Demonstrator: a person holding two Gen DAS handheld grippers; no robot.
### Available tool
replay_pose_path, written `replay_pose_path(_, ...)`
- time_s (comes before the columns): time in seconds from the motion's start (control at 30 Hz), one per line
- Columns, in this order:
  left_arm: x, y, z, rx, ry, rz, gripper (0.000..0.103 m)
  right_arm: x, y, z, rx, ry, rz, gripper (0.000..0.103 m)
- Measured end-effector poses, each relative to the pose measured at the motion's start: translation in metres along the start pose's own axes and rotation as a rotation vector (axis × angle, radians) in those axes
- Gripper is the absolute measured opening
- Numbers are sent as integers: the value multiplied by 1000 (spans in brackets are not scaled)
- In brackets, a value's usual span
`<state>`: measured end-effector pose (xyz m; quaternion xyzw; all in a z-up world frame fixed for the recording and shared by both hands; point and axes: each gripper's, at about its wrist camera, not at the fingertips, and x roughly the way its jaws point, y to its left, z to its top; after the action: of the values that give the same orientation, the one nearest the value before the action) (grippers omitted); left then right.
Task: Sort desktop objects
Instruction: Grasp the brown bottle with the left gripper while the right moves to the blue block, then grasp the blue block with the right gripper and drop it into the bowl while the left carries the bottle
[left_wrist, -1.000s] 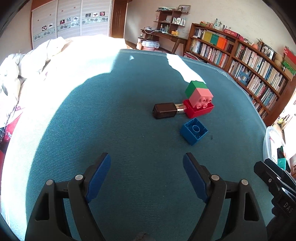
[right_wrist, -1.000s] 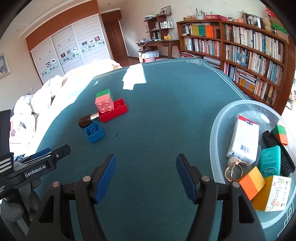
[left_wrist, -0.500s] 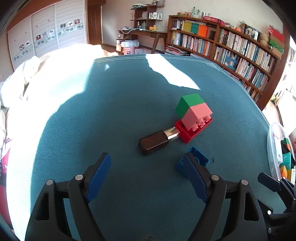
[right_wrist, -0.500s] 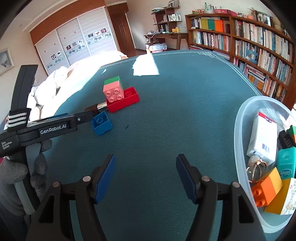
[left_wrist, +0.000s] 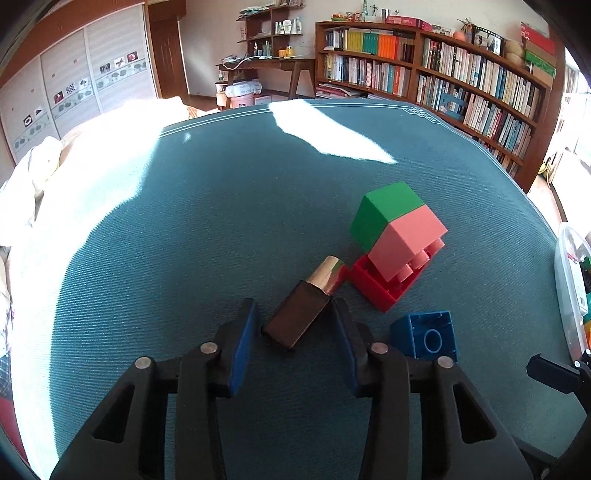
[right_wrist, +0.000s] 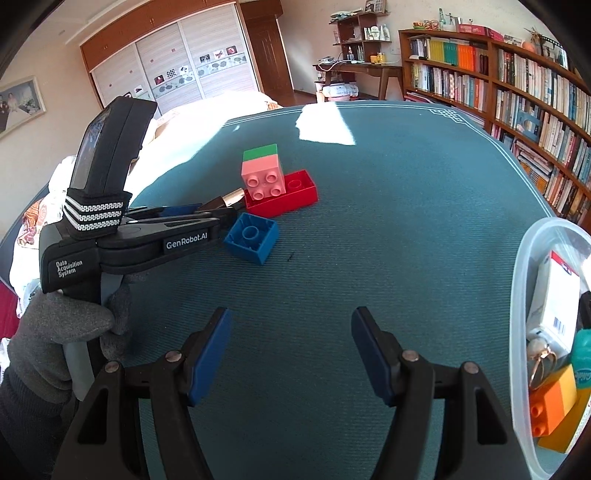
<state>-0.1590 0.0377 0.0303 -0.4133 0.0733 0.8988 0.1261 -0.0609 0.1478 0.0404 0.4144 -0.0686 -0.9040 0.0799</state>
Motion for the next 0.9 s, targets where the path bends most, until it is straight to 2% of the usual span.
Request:
replay_pose_path(0.1, -5, -2, -4, -7, -8, -1, 23, 4, 4, 6, -6, 4, 23, 66)
replay_pose_path(0.2, -13, 3, -8, -47, -18, 12, 22, 7, 10, 13, -27, -3, 22, 63)
replay_pose_path(0.33, -28, 15, -9, -89, -48, 81, 22, 17, 14, 22, -35, 8, 36, 61)
replay_pose_path(0.53, -41, 37, -17, -178, -72, 119, 22, 38, 23, 37, -37, 34, 67, 55)
replay_pose_path(0.73, -28, 46, -23, -209, -39, 154, 22, 61, 33, 47, -63, 51, 12, 45)
replay_pose_path(0.8, -25, 46, -24, -207, -32, 157, 22, 67, 32, 48, -58, 49, -1, 37)
replay_pose_path(0.9, -22, 43, -23, -193, -33, 171, 22, 67, 29, 48, -67, 30, -22, 37)
